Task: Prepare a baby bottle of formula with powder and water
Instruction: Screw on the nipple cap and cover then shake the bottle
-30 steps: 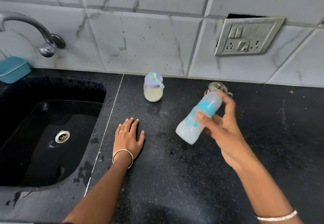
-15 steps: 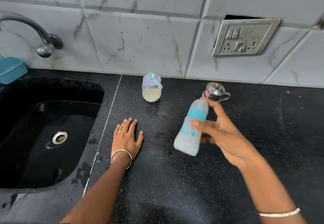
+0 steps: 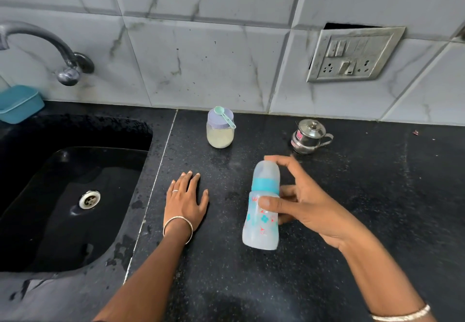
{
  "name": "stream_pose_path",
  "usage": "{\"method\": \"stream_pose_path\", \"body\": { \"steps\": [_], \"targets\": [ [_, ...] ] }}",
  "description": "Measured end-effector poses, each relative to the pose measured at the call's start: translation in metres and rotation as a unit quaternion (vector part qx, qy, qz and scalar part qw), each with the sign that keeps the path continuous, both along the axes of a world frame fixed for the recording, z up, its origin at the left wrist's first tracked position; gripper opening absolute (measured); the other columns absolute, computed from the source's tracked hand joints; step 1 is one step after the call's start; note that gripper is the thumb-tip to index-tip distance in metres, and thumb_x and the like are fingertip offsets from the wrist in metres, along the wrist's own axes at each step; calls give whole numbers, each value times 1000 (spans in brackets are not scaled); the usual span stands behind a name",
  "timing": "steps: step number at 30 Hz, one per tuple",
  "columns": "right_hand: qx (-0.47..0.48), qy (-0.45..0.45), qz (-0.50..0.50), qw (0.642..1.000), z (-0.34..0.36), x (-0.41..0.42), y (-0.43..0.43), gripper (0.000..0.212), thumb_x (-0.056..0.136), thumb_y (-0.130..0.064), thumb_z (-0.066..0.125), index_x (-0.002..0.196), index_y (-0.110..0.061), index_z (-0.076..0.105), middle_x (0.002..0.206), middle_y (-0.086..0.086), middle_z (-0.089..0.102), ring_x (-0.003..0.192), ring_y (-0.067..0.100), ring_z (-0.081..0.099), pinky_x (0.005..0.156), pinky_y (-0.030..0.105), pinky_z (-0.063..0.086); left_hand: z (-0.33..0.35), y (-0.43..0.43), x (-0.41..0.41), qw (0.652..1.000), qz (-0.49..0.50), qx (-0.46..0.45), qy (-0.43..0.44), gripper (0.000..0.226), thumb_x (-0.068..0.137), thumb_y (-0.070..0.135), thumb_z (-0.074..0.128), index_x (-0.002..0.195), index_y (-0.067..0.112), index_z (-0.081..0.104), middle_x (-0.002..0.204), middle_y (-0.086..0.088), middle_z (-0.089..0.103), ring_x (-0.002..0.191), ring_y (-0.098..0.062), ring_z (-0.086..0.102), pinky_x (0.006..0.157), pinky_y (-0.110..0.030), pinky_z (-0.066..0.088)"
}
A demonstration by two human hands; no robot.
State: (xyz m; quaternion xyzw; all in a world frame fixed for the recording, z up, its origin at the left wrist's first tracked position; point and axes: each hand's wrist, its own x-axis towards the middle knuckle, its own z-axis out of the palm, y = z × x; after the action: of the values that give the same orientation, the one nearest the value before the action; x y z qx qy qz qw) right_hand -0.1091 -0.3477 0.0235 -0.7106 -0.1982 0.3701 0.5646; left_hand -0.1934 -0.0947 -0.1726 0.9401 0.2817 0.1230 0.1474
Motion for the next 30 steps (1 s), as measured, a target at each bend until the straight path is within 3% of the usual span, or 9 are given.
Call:
{"method": "stream_pose_path", "body": {
  "steps": [5,10,14,18,22,26,28,30],
  "targets": [
    [100,-13,-154,983,-2,6,3,75,74,-26,82,135,-48,45,118,15,72,101,23,76,75,37,63,0,0,0,1000,-1,-3,1,60,97,52,37,145,19,50,154,-6,46,147,-25,35,124,-43,21],
    [24,8,-52,998,-5,-1,1,76,73,-26,87,135,-50,50,108,23,75,99,30,77,71,38,62,1,0,0,1000,-3,-6,9,55,100,47,47,147,19,47,156,-5,43,149,-25,32,125,-43,19],
    [70,-2,-163,984,-9,4,-1,75,71,-26,84,134,-45,49,110,16,76,97,25,78,72,40,63,0,0,0,1000,-2,-4,1,56,99,49,42,146,19,48,155,-5,44,148,-25,33,124,-43,20],
    [38,0,-100,994,-1,0,-1,73,71,-22,87,131,-46,52,107,21,76,96,29,78,69,39,63,0,1,1,1000,-1,-3,5,56,100,49,42,147,19,47,156,-5,43,149,-24,32,125,-43,19],
    [100,-21,-204,974,0,9,-5,67,82,-11,80,132,-41,48,105,12,78,93,23,79,68,37,64,-2,1,1,1000,-1,-4,7,56,100,49,44,148,20,46,156,-5,42,149,-24,31,125,-43,19],
    [10,-14,-43,999,2,-1,-9,74,70,-20,89,128,-48,53,108,19,76,95,31,78,74,46,64,-1,0,1,1000,-3,-6,-2,55,99,46,49,147,18,48,155,-6,44,149,-25,33,124,-43,20],
    [28,-15,-79,996,0,-1,-9,74,68,-23,88,130,-47,53,109,20,77,95,30,78,71,43,64,0,0,0,1000,-2,-10,-5,55,99,45,50,146,18,48,155,-6,44,149,-25,33,124,-43,20],
    [89,-15,-178,980,-4,2,-8,75,72,-21,84,134,-43,48,113,15,75,97,23,78,71,37,64,0,0,0,1000,-1,-10,-4,54,99,46,49,147,18,48,155,-6,44,149,-25,33,124,-44,20]
  ]
}}
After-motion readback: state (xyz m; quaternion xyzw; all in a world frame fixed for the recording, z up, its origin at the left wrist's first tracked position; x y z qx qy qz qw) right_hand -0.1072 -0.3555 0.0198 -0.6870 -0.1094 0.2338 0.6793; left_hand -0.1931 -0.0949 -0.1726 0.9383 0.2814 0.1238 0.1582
